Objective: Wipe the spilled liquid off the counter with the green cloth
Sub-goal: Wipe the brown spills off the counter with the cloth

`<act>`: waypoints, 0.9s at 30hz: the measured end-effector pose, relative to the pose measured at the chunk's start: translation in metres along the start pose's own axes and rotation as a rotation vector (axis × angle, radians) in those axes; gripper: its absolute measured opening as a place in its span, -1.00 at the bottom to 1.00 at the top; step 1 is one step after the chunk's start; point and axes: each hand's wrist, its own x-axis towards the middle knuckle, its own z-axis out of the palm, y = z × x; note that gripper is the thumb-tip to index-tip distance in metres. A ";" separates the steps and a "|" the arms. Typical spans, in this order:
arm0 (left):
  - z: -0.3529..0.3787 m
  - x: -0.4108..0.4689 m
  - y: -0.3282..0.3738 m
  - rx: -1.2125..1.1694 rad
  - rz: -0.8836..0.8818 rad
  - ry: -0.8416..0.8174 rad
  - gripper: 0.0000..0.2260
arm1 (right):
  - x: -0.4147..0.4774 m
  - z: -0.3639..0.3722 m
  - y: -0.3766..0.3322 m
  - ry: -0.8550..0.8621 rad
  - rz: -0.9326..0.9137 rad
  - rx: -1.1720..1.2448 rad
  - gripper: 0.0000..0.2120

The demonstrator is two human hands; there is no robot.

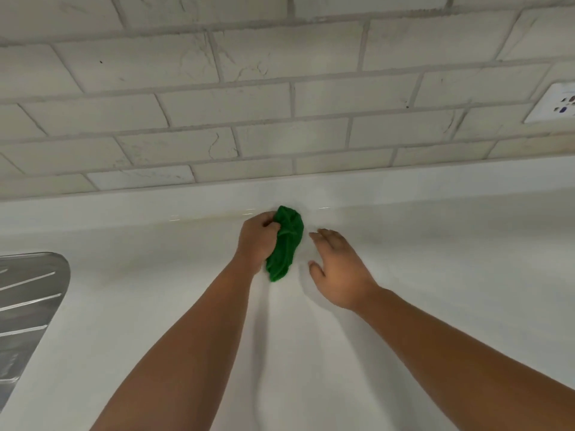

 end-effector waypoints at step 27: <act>-0.243 0.020 -0.090 0.435 0.148 0.434 -0.80 | 0.141 0.108 -0.176 -0.021 0.338 -0.313 -0.40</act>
